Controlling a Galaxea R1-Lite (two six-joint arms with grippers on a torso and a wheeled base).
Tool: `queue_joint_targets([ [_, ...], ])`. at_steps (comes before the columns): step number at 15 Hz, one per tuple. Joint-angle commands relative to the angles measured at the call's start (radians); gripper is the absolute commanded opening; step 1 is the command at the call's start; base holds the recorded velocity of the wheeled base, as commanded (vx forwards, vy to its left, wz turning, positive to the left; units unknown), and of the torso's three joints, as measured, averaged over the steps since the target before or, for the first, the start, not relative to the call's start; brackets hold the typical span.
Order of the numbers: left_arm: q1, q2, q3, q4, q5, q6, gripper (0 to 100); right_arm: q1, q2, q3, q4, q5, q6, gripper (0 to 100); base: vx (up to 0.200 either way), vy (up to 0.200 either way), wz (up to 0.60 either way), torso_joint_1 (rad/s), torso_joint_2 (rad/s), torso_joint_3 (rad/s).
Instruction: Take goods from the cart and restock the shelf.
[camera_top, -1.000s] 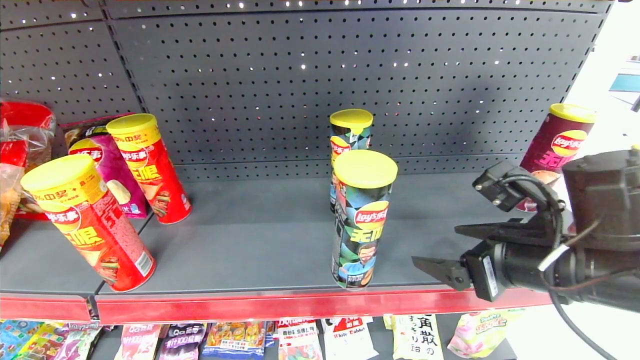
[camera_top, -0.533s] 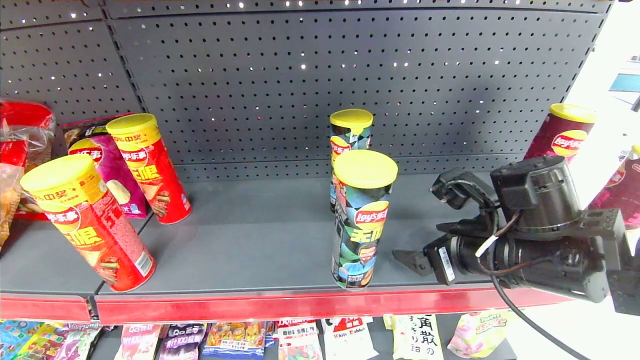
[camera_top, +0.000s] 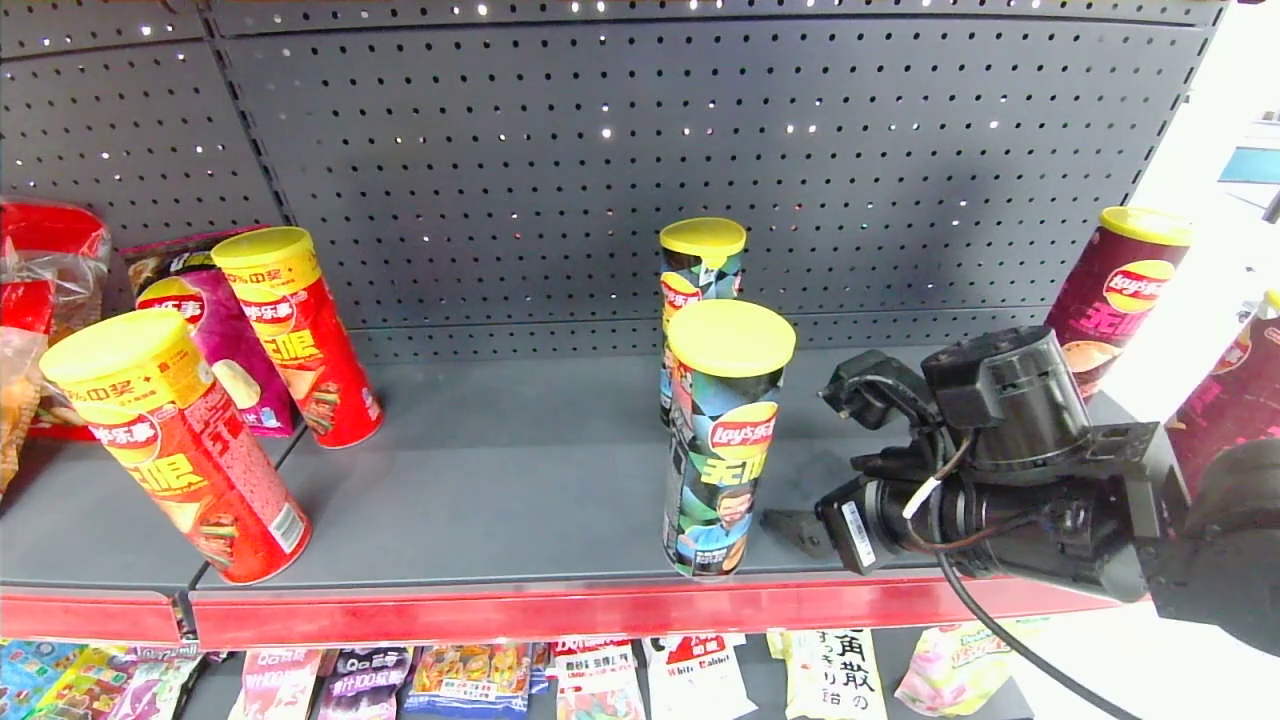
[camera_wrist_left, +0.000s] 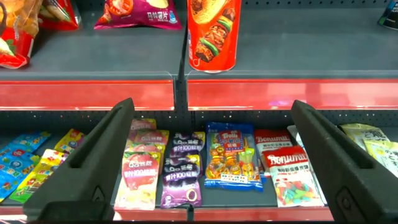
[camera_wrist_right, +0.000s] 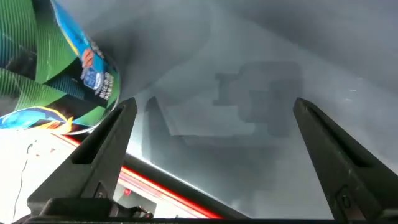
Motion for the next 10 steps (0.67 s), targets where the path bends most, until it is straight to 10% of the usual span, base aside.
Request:
queue_joint_targets([
  [1, 0.000, 0.000, 0.000, 0.001, 0.000, 0.000, 100, 0.018, 0.014, 0.000, 0.000, 0.000, 0.003, 100, 0.000, 0.000, 0.00, 0.000, 0.00, 0.000],
  [10, 0.000, 0.000, 0.000, 0.001, 0.000, 0.000, 100, 0.054, 0.042, -0.014, -0.002, -0.001, 0.016, 100, 0.000, 0.000, 0.00, 0.000, 0.00, 0.000],
])
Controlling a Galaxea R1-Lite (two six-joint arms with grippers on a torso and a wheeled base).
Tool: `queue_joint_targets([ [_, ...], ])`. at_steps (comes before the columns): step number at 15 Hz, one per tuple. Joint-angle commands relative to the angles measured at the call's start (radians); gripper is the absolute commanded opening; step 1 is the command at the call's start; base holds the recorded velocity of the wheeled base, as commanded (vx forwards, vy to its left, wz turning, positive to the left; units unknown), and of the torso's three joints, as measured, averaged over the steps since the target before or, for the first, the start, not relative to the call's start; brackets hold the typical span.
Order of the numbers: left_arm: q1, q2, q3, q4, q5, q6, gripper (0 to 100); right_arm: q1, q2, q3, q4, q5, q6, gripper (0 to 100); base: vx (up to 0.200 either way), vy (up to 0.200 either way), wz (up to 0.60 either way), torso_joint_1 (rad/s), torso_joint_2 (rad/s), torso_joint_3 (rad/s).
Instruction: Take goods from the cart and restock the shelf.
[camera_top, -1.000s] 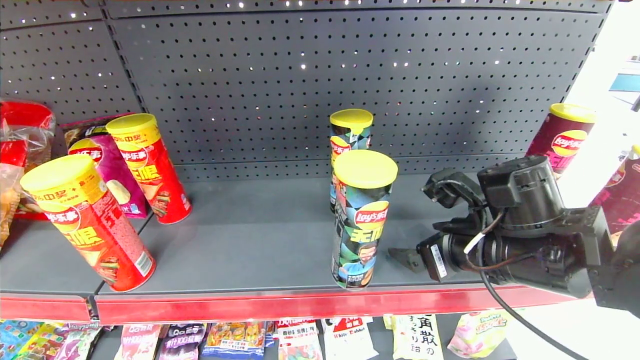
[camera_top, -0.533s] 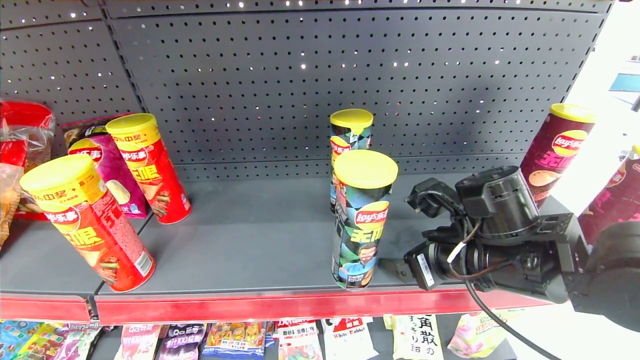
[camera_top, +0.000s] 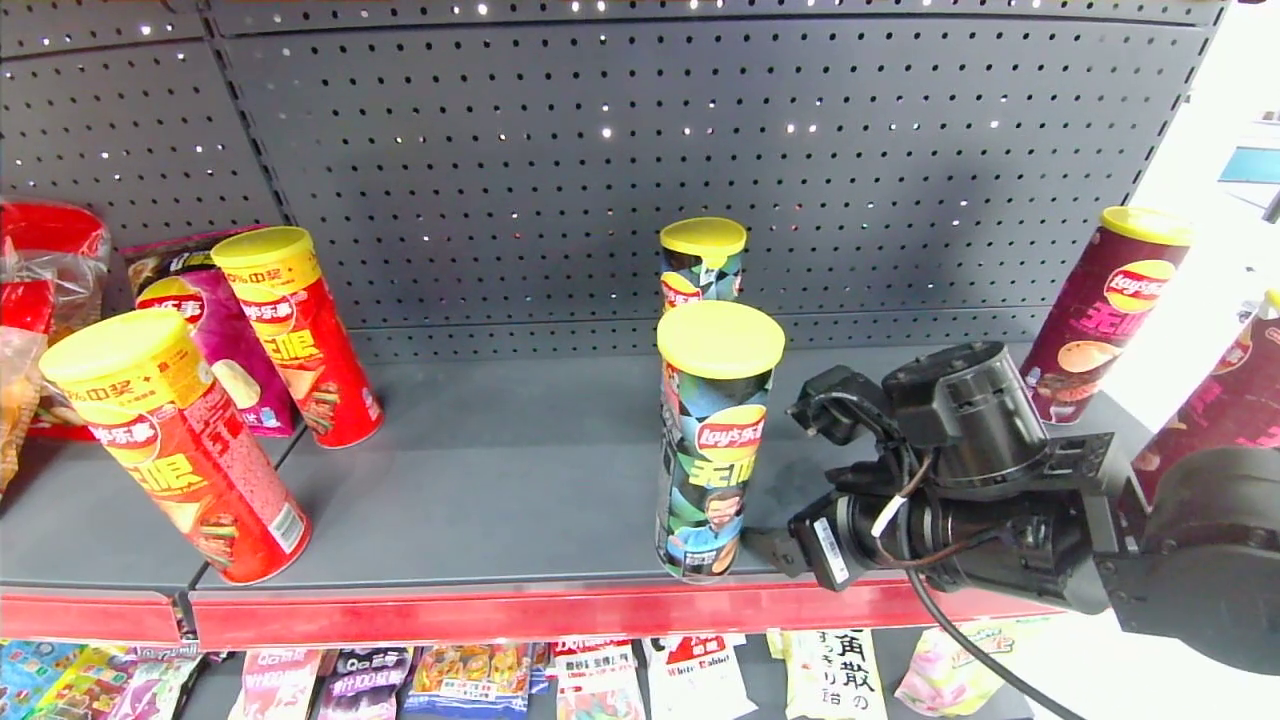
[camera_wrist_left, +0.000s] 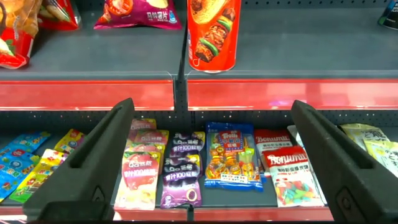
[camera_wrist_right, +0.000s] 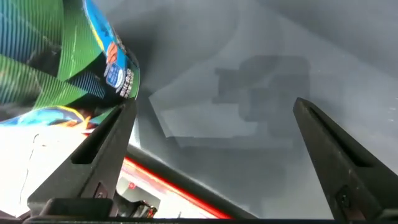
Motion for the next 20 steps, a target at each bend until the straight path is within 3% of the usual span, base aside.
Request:
queue_joint_targets([
  [1, 0.000, 0.000, 0.000, 0.001, 0.001, 0.000, 100, 0.006, 0.001, -0.001, 0.000, 0.000, 0.000, 100, 0.000, 0.000, 0.00, 0.000, 0.00, 0.000],
  [20, 0.000, 0.000, 0.000, 0.001, 0.001, 0.000, 100, 0.019, -0.002, 0.003, -0.020, -0.003, -0.001, 100, 0.000, 0.000, 0.00, 0.000, 0.00, 0.000],
])
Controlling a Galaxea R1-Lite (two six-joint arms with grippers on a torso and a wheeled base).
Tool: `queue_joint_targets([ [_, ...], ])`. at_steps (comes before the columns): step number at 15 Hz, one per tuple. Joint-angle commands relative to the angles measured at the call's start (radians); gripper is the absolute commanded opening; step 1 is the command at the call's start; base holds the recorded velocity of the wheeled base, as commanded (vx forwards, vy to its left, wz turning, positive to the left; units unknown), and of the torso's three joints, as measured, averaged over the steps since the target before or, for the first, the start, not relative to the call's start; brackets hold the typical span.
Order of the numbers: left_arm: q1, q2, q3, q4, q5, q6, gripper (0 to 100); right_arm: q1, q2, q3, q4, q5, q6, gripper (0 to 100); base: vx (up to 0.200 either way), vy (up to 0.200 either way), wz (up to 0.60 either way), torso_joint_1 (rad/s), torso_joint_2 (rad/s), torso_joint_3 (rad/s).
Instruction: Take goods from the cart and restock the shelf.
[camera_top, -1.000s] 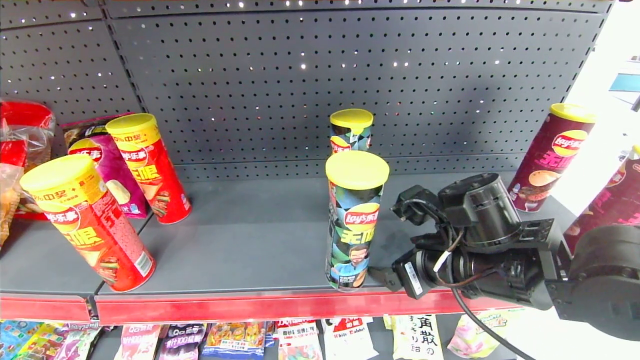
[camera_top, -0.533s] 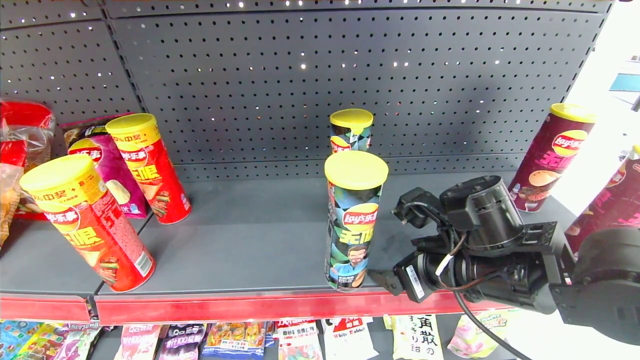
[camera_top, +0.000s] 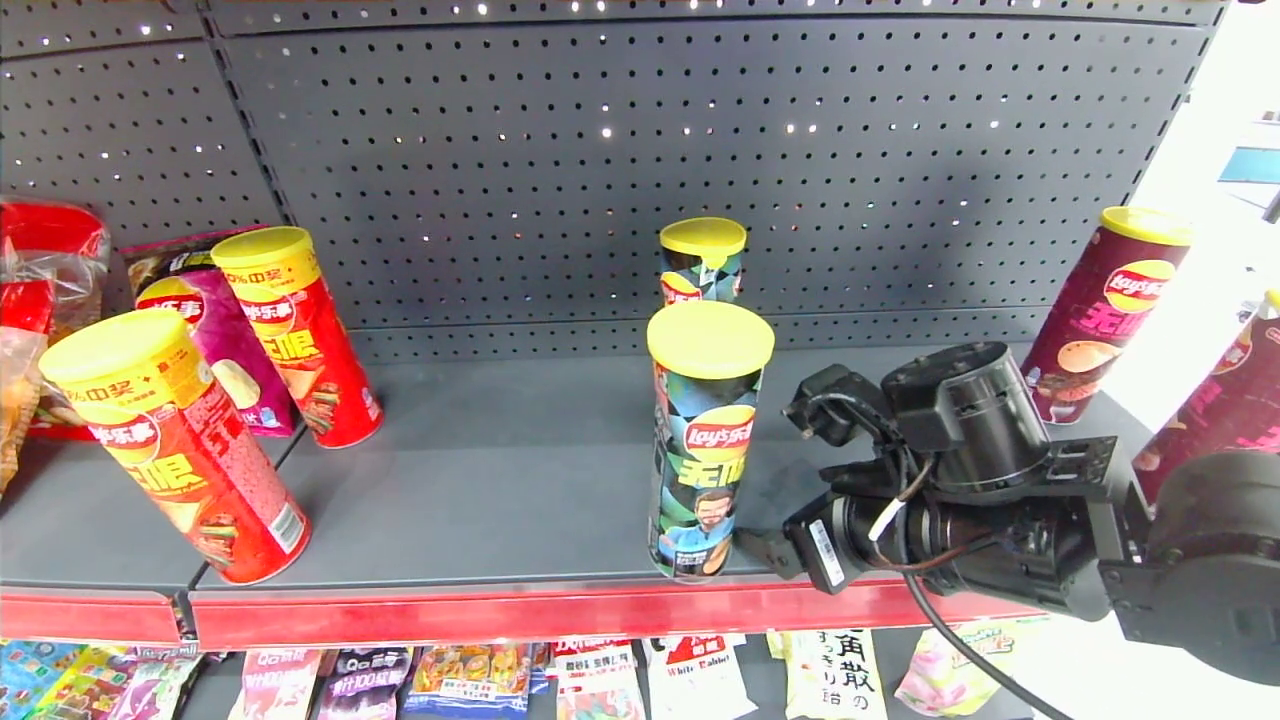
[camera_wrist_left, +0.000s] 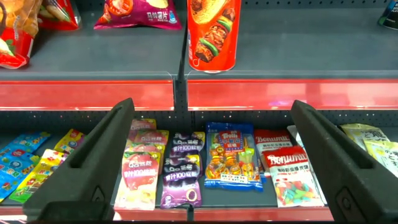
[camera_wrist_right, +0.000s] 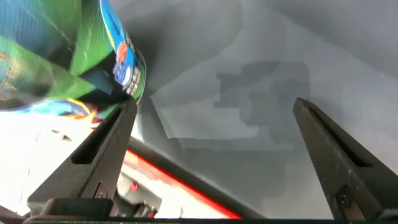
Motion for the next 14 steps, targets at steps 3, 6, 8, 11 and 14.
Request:
queue_joint_targets([
  [3, 0.000, 0.000, 0.000, 0.000, 0.000, 0.000, 100, 0.003, 0.015, -0.002, -0.018, 0.000, -0.002, 100, 0.000, 0.000, 0.00, 0.000, 0.00, 0.000],
  [6, 0.000, 0.000, 0.000, 0.001, 0.000, 0.000, 100, 0.003, 0.015, 0.003, -0.018, 0.000, -0.002, 100, 0.000, 0.000, 0.00, 0.000, 0.00, 0.000],
  [8, 0.000, 0.000, 0.000, 0.000, 0.000, 0.000, 100, -0.002, 0.003, 0.018, -0.015, 0.000, -0.002, 100, 0.000, 0.000, 0.00, 0.000, 0.00, 0.000],
  [11, 0.000, 0.000, 0.000, 0.000, 0.000, 0.000, 100, -0.015, -0.161, 0.104, -0.006, -0.015, -0.003, 100, 0.000, 0.000, 0.00, 0.000, 0.00, 0.000],
  [14, 0.000, 0.000, 0.000, 0.001, 0.000, 0.000, 100, -0.069, -0.432, 0.216, -0.003, -0.026, -0.058, 100, 0.000, 0.000, 0.00, 0.000, 0.00, 0.000],
])
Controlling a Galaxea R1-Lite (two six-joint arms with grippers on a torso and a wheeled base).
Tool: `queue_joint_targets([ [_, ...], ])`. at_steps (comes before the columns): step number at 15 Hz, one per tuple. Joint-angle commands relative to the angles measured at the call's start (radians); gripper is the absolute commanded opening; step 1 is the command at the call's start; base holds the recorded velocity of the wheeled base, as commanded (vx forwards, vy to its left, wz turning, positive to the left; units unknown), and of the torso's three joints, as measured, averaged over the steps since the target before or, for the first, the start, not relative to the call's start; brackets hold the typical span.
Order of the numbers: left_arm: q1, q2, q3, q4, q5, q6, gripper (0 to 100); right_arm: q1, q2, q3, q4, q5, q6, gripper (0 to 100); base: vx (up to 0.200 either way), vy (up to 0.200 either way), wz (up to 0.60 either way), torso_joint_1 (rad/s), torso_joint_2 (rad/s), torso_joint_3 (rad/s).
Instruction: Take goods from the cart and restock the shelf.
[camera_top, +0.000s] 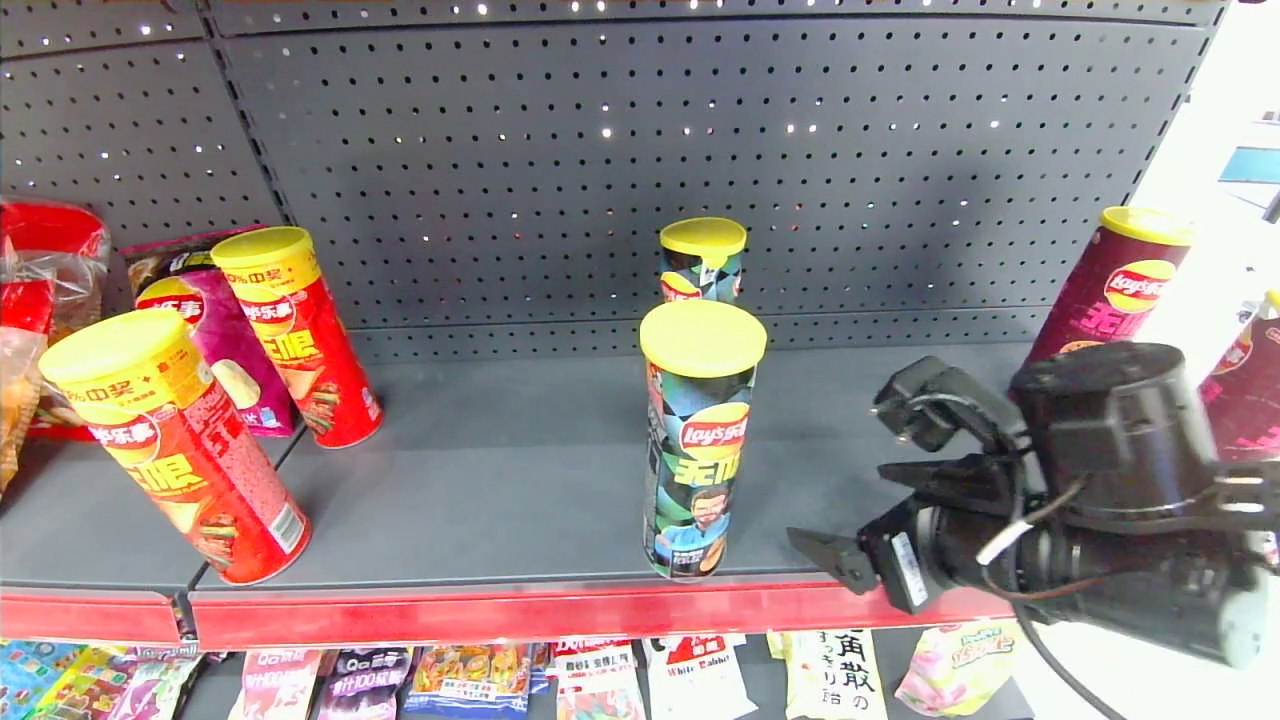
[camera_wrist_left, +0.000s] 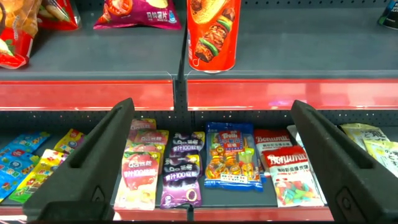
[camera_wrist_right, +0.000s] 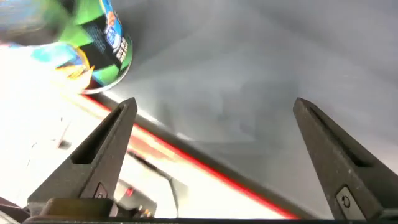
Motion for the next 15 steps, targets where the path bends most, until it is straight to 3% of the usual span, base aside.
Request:
queue_joint_targets([
  [1, 0.000, 0.000, 0.000, 0.000, 0.000, 0.000, 100, -0.112, -0.339, 0.149, 0.003, 0.014, -0.108, 100, 0.000, 0.000, 0.00, 0.000, 0.00, 0.000],
  [3, 0.000, 0.000, 0.000, 0.000, 0.000, 0.000, 100, -0.325, -0.578, 0.306, 0.003, 0.173, -0.269, 100, 0.000, 0.000, 0.00, 0.000, 0.00, 0.000],
  [5, 0.000, 0.000, 0.000, 0.001, 0.000, 0.000, 100, -0.562, -0.862, 0.478, 0.015, 0.384, -0.313, 100, 0.000, 0.000, 0.00, 0.000, 0.00, 0.000],
  [7, 0.000, 0.000, 0.000, 0.001, 0.000, 0.000, 100, -0.689, -1.095, 0.557, 0.080, 0.422, -0.295, 100, 0.000, 0.000, 0.00, 0.000, 0.00, 0.000],
  [11, 0.000, 0.000, 0.000, 0.001, 0.000, 0.000, 100, -0.796, -1.399, 0.689, 0.186, 0.402, -0.198, 100, 0.000, 0.000, 0.00, 0.000, 0.00, 0.000],
  [13, 0.000, 0.000, 0.000, 0.000, 0.000, 0.000, 100, -0.787, -1.393, 0.702, 0.144, 0.319, -0.069, 100, 0.000, 0.000, 0.00, 0.000, 0.00, 0.000],
  [15, 0.000, 0.000, 0.000, 0.001, 0.000, 0.000, 100, -0.681, -1.451, 0.702, 0.144, 0.310, 0.032, 100, 0.000, 0.000, 0.00, 0.000, 0.00, 0.000],
])
